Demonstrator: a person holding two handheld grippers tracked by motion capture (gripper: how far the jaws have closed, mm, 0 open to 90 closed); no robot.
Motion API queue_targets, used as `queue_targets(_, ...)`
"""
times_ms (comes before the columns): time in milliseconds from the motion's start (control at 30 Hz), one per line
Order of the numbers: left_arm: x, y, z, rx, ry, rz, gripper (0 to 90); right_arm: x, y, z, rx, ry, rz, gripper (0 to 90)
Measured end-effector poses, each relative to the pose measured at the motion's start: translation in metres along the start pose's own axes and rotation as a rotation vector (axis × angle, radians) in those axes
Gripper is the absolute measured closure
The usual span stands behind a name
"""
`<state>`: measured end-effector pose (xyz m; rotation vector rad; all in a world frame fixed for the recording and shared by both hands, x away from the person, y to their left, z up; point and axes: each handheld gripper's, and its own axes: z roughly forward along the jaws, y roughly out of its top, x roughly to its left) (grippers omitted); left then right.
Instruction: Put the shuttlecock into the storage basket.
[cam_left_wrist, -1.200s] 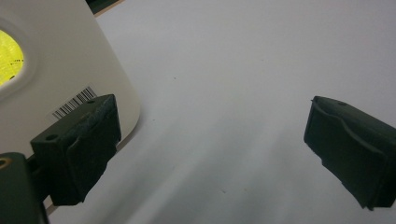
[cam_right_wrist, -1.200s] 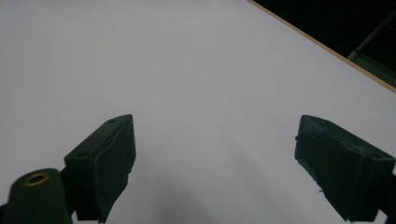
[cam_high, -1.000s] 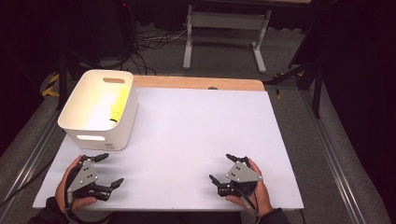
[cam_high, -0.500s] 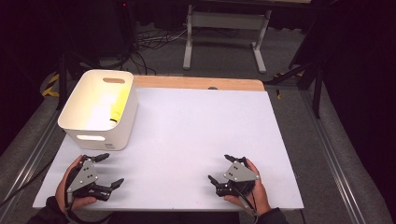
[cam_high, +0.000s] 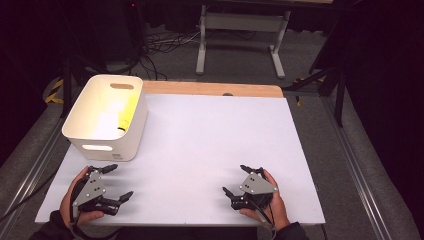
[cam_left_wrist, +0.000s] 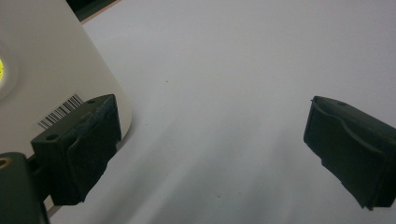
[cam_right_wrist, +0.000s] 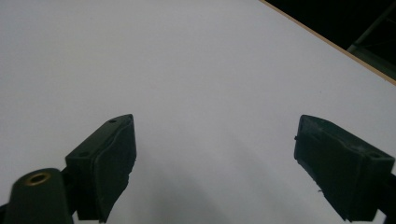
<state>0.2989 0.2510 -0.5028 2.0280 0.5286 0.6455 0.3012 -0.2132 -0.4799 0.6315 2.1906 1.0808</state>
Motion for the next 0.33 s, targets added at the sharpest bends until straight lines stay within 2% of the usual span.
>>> queue_targets(333, -0.0016, 0.0006, 0.0038, 0.016, -0.007, 0.007, 4.8, -0.0024, -0.0023, -0.0004, -0.005, -0.005, 0.006, 13.8)
